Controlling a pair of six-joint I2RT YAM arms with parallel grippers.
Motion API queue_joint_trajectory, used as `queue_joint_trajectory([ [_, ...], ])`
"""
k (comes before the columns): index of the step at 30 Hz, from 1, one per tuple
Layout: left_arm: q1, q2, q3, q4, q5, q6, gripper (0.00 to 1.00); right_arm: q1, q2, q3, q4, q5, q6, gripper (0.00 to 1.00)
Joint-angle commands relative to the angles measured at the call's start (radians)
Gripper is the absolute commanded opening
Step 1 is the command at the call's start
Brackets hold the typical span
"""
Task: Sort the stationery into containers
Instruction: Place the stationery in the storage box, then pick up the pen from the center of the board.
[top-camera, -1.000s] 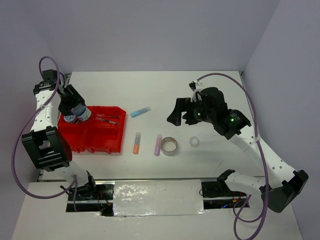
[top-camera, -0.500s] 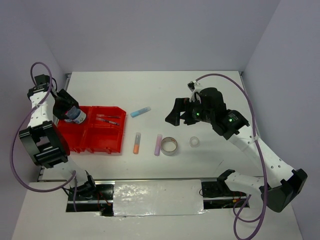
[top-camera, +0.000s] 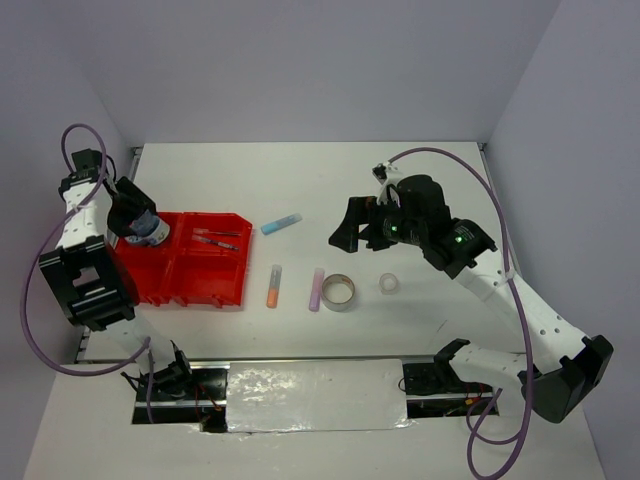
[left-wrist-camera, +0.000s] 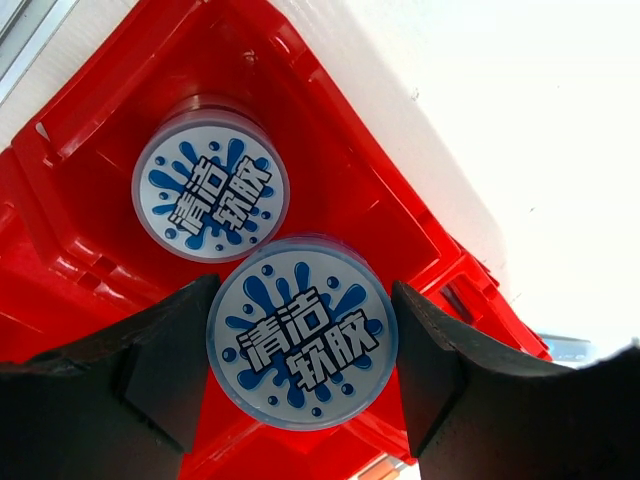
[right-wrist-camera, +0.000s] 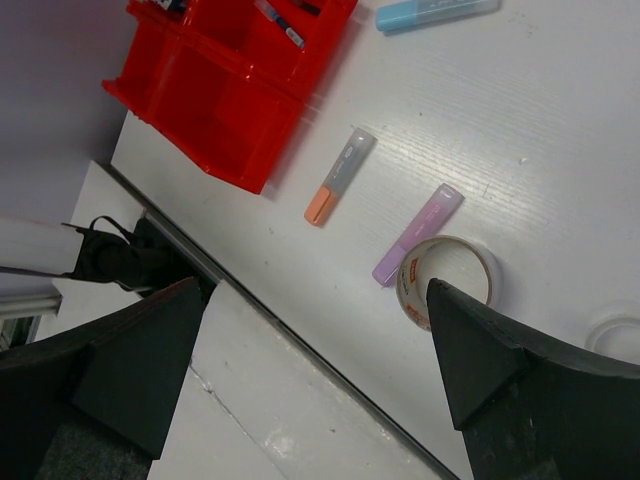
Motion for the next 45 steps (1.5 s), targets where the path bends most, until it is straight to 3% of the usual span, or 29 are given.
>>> queue_joint_trajectory([
  [1,0.001,-0.053,-0.031,0.06,-0.025,-0.009,0.31,0.009,-0.007,0.026,0.051,-0.014,0.006,1.0],
  [3,-0.002,-0.071,-0.067,0.068,-0.029,-0.013,0.52,0.012,-0.01,0.024,0.051,-0.015,0.011,1.0],
  [4,-0.001,-0.077,-0.093,0.08,-0.033,-0.018,0.67,0.013,-0.012,0.024,0.051,-0.017,0.012,1.0],
  [5,-0.001,-0.088,-0.104,0.083,-0.037,-0.019,0.73,0.015,-0.015,0.022,0.051,-0.015,0.014,1.0],
  [12,-0.034,-0.155,-0.102,0.097,0.075,0.001,0.99,0.021,-0.038,0.015,0.042,-0.014,0.012,1.0],
  [17,-0.141,-0.244,0.002,0.008,0.015,0.013,0.99,0.027,-0.056,0.009,0.025,-0.004,0.02,1.0],
  [19,-0.255,-0.293,0.001,-0.004,-0.041,0.01,0.99,0.027,-0.07,0.007,0.014,0.016,0.012,1.0],
  [26,-0.921,-0.432,-0.183,-0.026,-0.292,-0.064,0.99,0.027,-0.093,0.022,-0.061,0.091,-0.012,1.0],
  [29,-1.095,-0.419,-0.29,-0.015,-0.319,-0.116,0.99,0.026,-0.115,0.026,-0.079,0.108,-0.025,1.0],
  [36,-1.154,-0.355,-0.49,0.157,-0.318,-0.133,0.94,0.024,-0.129,0.05,-0.118,0.111,-0.041,1.0],
  [45,-1.153,-0.136,-0.472,0.272,-0.312,-0.076,0.79,0.024,-0.132,0.044,-0.107,0.068,-0.035,1.0],
])
